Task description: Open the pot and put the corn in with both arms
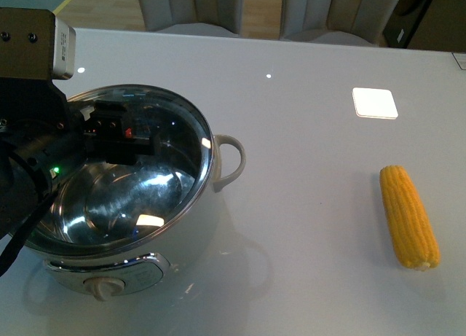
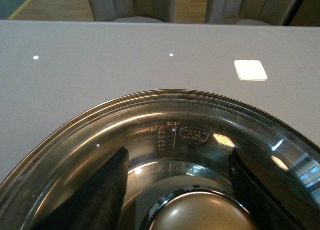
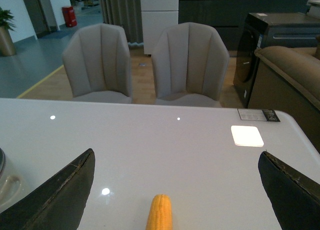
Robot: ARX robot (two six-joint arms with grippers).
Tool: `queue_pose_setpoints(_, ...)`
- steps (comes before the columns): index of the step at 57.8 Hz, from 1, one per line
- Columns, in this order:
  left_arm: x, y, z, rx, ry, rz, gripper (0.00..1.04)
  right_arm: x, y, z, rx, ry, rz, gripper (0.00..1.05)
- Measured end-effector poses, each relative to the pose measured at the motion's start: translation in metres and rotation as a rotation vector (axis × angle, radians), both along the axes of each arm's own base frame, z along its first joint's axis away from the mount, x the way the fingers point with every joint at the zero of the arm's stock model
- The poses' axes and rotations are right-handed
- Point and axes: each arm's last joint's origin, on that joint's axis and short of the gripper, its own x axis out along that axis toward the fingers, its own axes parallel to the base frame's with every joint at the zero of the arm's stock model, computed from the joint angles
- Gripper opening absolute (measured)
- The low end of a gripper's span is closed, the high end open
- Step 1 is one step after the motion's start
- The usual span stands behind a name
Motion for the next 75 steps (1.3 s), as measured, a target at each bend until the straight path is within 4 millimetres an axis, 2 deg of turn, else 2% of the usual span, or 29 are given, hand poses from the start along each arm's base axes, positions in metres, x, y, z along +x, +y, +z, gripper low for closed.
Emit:
queue_pose_setpoints(3, 0.000, -0.001, 0.000, 0.006, 0.000, 0.005, 0.42, 0.000, 0.000, 0.000, 0.000, 0.000, 0.000, 0.96)
queue_pose_setpoints(19, 0.001, -0.002, 0.010, 0.021, 0.025, 0.021, 0.41, 0.000, 0.000, 0.000, 0.000, 0.000, 0.000, 0.96)
queue_pose_setpoints(32, 0.007, 0.012, 0.040, 0.032, -0.006, 0.074, 0.41, 0.000, 0.000, 0.000, 0.000, 0.000, 0.000, 0.96)
queue_pose_setpoints(41, 0.014, 0.028, 0.069, 0.018, -0.055, 0.104, 0.41, 0.000, 0.000, 0.000, 0.000, 0.000, 0.000, 0.96)
queue_pose_setpoints(48, 0.016, 0.052, 0.088, 0.009, -0.102, 0.133, 0.41, 0.000, 0.000, 0.000, 0.000, 0.000, 0.000, 0.96)
queue_pose_setpoints(54, 0.018, 0.075, 0.093, 0.015, -0.118, 0.189, 0.41, 0.000, 0.000, 0.000, 0.000, 0.000, 0.000, 0.96)
queue_pose_setpoints(61, 0.019, 0.113, 0.092, 0.044, -0.131, 0.292, 0.41, 0.000, 0.000, 0.000, 0.000, 0.000, 0.000, 0.96)
queue_pose_setpoints(68, 0.016, 0.163, 0.077, 0.075, -0.117, 0.443, 0.41, 0.000, 0.000, 0.000, 0.000, 0.000, 0.000, 0.96)
queue_pose_setpoints(75, 0.014, 0.193, 0.057, 0.075, -0.074, 0.527, 0.41, 0.000, 0.000, 0.000, 0.000, 0.000, 0.000, 0.96)
